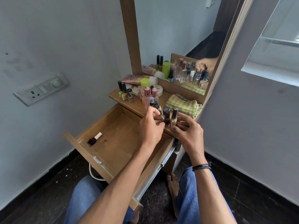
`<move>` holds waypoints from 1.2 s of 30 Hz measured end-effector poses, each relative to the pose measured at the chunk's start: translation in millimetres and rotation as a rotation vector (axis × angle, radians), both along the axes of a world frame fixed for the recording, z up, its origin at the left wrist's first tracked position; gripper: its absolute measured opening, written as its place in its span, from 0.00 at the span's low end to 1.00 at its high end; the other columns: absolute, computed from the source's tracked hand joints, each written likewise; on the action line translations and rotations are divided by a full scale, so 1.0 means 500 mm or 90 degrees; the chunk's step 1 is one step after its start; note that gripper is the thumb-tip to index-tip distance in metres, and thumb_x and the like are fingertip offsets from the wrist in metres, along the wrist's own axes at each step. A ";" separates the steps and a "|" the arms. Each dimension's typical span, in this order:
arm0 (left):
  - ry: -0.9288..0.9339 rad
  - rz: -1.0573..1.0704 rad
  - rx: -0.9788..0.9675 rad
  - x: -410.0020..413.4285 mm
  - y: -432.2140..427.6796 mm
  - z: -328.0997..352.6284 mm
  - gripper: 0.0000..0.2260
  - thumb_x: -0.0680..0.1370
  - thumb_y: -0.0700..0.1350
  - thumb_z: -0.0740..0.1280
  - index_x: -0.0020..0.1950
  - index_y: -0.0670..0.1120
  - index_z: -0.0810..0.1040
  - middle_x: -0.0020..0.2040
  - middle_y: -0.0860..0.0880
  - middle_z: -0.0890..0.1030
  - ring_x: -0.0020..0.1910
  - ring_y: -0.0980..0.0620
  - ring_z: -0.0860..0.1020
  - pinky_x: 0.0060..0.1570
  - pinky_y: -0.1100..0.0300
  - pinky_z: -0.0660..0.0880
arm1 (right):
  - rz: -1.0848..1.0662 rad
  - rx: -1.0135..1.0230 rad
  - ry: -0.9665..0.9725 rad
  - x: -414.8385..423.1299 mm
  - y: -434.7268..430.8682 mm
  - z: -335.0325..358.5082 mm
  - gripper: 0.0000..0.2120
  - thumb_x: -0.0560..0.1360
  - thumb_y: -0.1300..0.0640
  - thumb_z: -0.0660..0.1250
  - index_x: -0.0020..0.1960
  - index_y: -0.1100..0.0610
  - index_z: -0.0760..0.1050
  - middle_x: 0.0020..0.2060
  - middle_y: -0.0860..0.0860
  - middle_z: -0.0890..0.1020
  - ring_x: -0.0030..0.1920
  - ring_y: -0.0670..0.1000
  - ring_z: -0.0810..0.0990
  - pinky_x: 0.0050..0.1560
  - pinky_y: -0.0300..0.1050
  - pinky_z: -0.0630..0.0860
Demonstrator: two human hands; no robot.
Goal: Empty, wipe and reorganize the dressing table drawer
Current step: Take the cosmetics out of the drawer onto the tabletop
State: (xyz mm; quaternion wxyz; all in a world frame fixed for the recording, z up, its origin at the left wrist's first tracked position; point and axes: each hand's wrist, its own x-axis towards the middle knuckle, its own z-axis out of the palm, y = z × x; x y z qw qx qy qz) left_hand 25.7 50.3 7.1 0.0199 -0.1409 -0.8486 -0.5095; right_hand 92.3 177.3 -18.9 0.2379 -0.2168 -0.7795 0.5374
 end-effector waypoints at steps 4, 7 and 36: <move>0.033 0.020 -0.016 -0.013 -0.043 -0.004 0.15 0.73 0.34 0.74 0.50 0.49 0.73 0.46 0.53 0.80 0.44 0.59 0.83 0.36 0.70 0.76 | 0.012 -0.002 0.013 0.005 0.007 0.003 0.28 0.71 0.65 0.78 0.68 0.52 0.77 0.52 0.44 0.84 0.50 0.40 0.84 0.56 0.40 0.82; 0.040 0.086 -0.138 -0.060 -0.135 -0.015 0.16 0.74 0.36 0.74 0.52 0.52 0.73 0.50 0.54 0.81 0.45 0.56 0.81 0.34 0.67 0.73 | 0.018 0.001 0.003 0.016 0.021 0.011 0.25 0.70 0.65 0.78 0.64 0.49 0.78 0.49 0.47 0.84 0.48 0.43 0.85 0.51 0.40 0.83; -0.019 -0.022 -0.926 -0.175 -0.334 -0.088 0.13 0.79 0.30 0.61 0.58 0.40 0.81 0.54 0.41 0.83 0.53 0.42 0.81 0.44 0.53 0.77 | 0.287 0.312 0.140 0.018 -0.203 0.004 0.04 0.77 0.58 0.70 0.47 0.49 0.78 0.37 0.42 0.79 0.35 0.45 0.78 0.34 0.45 0.77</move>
